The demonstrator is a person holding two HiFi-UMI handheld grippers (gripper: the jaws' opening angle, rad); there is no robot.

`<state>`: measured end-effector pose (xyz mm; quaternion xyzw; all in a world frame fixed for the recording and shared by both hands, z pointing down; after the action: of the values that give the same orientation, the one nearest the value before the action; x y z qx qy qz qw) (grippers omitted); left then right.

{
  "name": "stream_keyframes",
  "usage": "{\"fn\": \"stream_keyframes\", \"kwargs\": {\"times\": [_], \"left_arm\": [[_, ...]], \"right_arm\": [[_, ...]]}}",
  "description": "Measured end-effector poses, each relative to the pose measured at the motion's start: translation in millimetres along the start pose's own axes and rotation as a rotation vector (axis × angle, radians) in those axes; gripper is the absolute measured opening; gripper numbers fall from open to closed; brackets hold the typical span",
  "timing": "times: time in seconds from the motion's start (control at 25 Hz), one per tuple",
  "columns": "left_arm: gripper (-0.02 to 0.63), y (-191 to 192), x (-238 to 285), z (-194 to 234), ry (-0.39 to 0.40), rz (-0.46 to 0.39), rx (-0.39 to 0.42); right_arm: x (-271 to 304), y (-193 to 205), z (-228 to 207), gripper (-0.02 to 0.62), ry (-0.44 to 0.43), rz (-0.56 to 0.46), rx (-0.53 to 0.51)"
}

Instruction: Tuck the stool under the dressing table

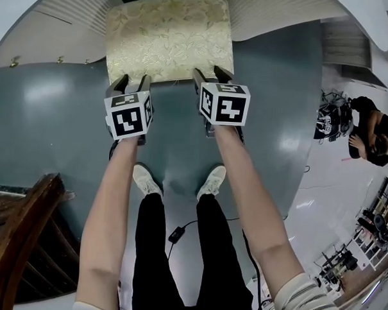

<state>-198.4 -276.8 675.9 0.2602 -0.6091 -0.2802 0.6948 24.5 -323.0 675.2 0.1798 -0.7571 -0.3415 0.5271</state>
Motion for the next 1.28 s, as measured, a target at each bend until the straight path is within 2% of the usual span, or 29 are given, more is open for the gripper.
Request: {"fn": "stream_keyframes", "kwargs": {"times": [0.44, 0.72, 1.0, 1.28], "left_arm": [[0.207, 9.1, 9.1, 2.2, 0.014, -0.035, 0.005], [0.207, 7.8, 13.2, 5.5, 0.025, -0.018, 0.021], [0.209, 9.7, 22.6, 6.6, 0.040, -0.013, 0.021], [0.209, 14.6, 26.8, 4.2, 0.043, -0.045, 0.021]], "right_arm": [[8.4, 5.8, -2.2, 0.238, -0.001, -0.012, -0.014], [12.2, 7.6, -0.9, 0.236, -0.017, -0.014, -0.029], [22.0, 6.7, -2.9, 0.236, 0.006, -0.007, -0.046], [26.8, 6.2, -6.3, 0.236, 0.009, -0.024, -0.058]]}}
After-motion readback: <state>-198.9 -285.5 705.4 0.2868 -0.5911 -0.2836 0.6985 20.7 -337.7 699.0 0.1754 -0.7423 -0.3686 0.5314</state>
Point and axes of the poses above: the fingertips, and each gripper's own axes: x forward along the fingers, z to its left, y out of its underside, the point moved 9 cm from there along -x, backward along the fingers, and after that the axes turned 12 degrees about -z, right-handed, at the moved point
